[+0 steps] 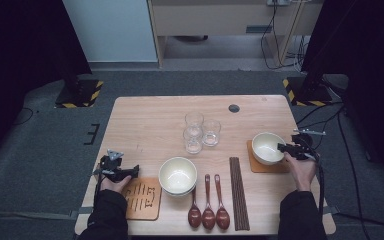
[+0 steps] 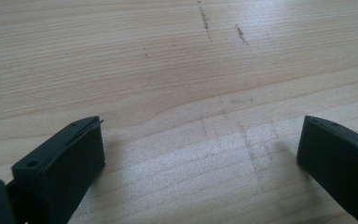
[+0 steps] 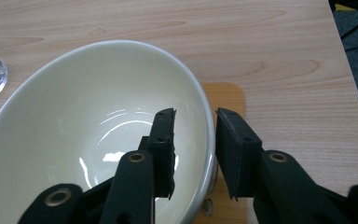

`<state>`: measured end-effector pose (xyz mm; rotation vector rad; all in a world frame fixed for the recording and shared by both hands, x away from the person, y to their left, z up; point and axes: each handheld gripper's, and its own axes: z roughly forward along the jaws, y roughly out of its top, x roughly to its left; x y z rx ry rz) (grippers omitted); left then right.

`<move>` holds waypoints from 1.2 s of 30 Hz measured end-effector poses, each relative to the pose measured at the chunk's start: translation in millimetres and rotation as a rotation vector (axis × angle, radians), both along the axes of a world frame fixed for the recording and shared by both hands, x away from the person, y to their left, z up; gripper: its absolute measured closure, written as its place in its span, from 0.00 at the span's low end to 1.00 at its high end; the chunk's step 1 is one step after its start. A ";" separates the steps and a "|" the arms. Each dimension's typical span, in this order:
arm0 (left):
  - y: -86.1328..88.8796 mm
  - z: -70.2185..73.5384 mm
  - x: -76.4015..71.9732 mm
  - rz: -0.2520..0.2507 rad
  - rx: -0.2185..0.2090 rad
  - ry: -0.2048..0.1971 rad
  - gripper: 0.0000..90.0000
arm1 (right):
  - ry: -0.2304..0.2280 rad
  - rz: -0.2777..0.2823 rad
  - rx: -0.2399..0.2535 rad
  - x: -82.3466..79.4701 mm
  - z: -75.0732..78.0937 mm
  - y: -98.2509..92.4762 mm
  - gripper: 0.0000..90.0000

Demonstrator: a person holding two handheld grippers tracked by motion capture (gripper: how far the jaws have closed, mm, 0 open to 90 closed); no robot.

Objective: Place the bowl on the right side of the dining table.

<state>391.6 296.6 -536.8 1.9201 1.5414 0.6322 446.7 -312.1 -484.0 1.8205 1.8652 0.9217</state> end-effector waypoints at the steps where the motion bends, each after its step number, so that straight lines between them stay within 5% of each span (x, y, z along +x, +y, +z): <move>1: 0.3 0.1 -0.4 0.003 -0.002 -0.002 0.01 | -0.008 0.003 -0.007 -0.5 0.8 0.4 0.71; 12: 5.2 15.4 -8.1 0.039 -0.069 -0.040 0.24 | -0.081 0.005 -0.038 -6.0 11.6 5.1 0.57; 28: -6.9 53.9 -23.6 -0.077 -0.162 -0.185 0.41 | -0.186 0.010 -0.057 -18.0 33.8 5.0 0.46; 36: -14.8 68.5 -27.9 -0.122 -0.196 -0.209 0.42 | -0.238 0.048 -0.063 -25.8 47.9 13.0 0.43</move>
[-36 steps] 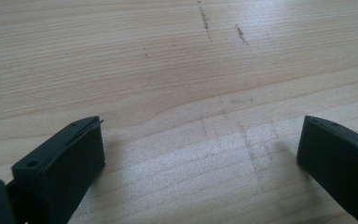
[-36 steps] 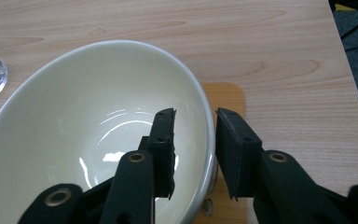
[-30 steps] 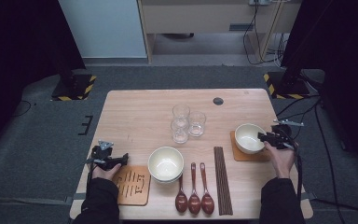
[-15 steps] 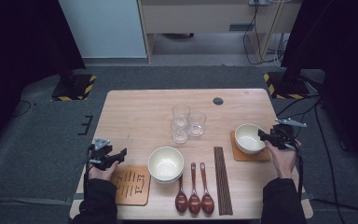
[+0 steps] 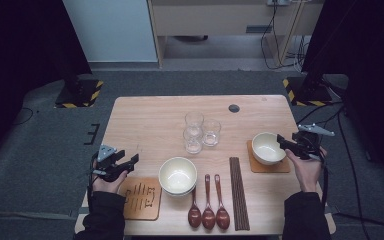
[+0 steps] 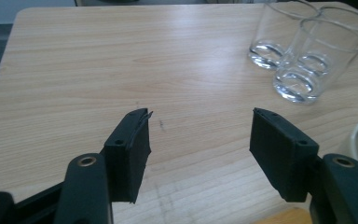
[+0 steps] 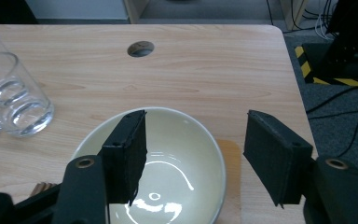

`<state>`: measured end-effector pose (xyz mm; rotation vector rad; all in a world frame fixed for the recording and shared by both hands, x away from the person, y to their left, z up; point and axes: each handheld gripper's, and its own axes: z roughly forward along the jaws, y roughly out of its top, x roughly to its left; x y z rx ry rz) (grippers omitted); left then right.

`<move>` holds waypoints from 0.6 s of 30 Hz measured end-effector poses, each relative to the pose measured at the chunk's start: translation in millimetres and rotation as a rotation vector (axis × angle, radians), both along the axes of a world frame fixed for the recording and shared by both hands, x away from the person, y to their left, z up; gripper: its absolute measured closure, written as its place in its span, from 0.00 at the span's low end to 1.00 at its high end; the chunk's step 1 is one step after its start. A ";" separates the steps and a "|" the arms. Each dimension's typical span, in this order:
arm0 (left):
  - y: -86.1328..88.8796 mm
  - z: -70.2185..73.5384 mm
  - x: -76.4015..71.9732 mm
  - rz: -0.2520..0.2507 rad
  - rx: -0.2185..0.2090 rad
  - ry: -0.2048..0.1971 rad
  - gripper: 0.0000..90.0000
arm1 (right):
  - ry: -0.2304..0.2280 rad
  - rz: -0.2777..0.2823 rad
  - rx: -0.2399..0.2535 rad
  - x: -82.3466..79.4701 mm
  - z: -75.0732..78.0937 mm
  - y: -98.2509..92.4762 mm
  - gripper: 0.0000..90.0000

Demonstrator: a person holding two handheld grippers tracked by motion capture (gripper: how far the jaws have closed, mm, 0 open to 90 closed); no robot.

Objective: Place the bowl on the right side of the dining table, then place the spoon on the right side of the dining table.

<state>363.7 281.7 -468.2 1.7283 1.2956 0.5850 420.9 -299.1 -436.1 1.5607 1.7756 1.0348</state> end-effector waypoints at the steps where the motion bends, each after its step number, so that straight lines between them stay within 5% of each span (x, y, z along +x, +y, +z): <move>1: -1.4 1.6 -0.2 -0.009 0.000 -0.003 0.42 | -0.002 0.003 -0.002 -0.6 0.9 1.0 0.43; 18: -21.8 31.3 -11.7 -0.088 -0.043 -0.065 0.51 | -0.057 0.121 -0.001 -11.2 24.1 28.0 0.41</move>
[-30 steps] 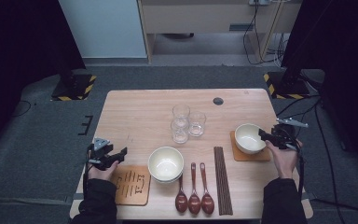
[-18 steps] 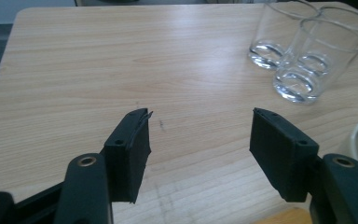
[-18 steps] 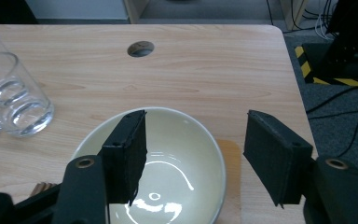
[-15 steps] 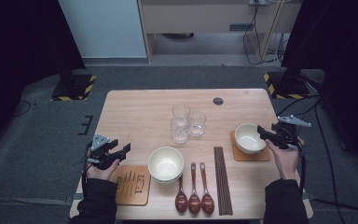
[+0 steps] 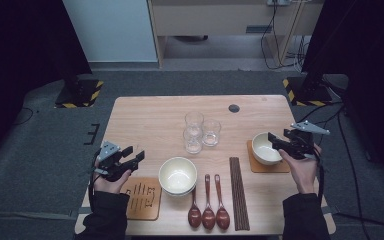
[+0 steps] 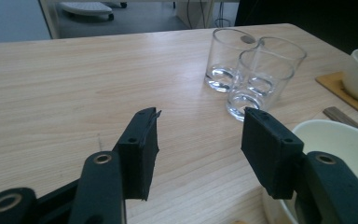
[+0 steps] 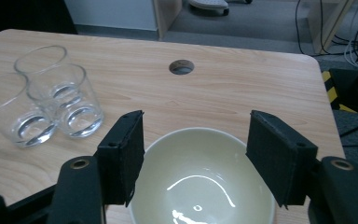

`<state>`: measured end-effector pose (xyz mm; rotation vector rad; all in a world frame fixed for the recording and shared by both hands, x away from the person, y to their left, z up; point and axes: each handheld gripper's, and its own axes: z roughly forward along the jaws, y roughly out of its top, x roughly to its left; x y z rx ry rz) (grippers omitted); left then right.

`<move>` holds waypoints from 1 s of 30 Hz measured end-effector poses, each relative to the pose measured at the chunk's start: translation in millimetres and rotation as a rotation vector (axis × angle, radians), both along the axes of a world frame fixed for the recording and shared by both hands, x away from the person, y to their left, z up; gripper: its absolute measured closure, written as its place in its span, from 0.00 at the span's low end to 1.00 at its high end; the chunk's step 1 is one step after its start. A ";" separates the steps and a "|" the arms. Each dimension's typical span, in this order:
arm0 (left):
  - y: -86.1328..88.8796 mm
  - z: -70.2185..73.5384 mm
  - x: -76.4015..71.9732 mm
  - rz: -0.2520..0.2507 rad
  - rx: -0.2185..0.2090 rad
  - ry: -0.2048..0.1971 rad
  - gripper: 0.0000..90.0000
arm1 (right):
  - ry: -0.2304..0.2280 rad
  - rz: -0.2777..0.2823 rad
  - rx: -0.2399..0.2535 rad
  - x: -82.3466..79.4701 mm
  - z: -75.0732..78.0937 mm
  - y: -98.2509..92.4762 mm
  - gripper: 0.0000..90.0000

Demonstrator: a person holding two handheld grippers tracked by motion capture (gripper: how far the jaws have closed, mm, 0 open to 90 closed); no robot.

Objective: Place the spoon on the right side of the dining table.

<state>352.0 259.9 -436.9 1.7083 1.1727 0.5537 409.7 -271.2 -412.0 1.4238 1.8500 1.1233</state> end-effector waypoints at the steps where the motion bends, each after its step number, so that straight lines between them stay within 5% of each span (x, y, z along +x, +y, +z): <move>1: -1.9 1.3 -0.7 -0.004 -0.004 -0.004 0.51 | -0.001 0.006 0.001 -0.8 0.6 2.3 0.41; 11: -16.9 11.9 -7.1 -0.049 0.000 -0.030 0.53 | -0.015 0.062 -0.007 -8.2 5.8 17.3 0.40; 30: -47.1 10.0 -15.2 -0.122 0.020 -0.039 0.54 | -0.044 0.182 0.017 -25.6 8.4 43.9 0.36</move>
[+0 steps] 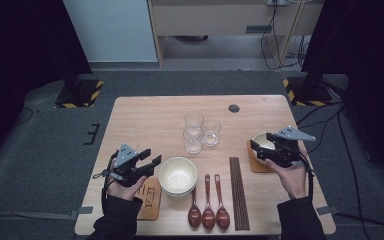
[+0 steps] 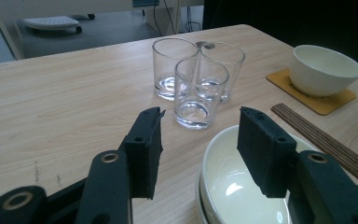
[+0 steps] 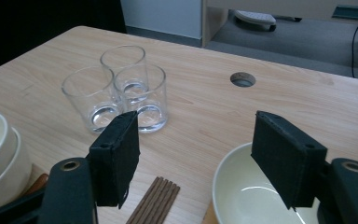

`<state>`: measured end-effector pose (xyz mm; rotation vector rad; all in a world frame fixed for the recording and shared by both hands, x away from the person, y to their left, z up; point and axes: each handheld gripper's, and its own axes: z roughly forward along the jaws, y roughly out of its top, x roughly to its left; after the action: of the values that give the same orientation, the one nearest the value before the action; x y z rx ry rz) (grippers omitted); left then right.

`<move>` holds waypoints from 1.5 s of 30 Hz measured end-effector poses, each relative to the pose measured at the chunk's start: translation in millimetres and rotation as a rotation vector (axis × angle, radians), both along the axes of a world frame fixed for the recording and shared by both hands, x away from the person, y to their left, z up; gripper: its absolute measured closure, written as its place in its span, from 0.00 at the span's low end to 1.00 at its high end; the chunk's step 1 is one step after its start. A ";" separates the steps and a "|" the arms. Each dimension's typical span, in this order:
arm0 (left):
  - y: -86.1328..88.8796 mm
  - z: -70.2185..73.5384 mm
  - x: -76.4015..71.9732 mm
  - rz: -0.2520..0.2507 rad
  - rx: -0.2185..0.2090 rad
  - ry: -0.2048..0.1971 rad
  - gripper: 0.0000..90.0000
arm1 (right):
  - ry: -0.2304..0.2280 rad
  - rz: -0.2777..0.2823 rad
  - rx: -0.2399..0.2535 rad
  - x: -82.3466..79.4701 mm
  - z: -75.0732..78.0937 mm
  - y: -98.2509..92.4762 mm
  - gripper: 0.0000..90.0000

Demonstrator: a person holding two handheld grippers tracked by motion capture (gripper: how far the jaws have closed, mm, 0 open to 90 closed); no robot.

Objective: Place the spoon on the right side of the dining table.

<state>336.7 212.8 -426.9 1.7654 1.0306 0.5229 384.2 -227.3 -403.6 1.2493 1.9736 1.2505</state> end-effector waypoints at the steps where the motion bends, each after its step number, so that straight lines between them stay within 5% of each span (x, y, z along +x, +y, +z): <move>1: -1.2 -0.3 -0.3 -0.004 0.002 -0.001 0.54 | -0.004 0.004 -0.003 -0.3 -0.1 1.3 0.36; 45: -51.3 -12.5 -12.6 -0.111 0.042 0.000 0.52 | 0.046 0.113 -0.025 -22.8 -32.0 30.5 0.32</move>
<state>324.1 161.4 -439.4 1.8482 0.9217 0.4778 361.4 -196.8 -435.6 1.1797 2.1121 1.2567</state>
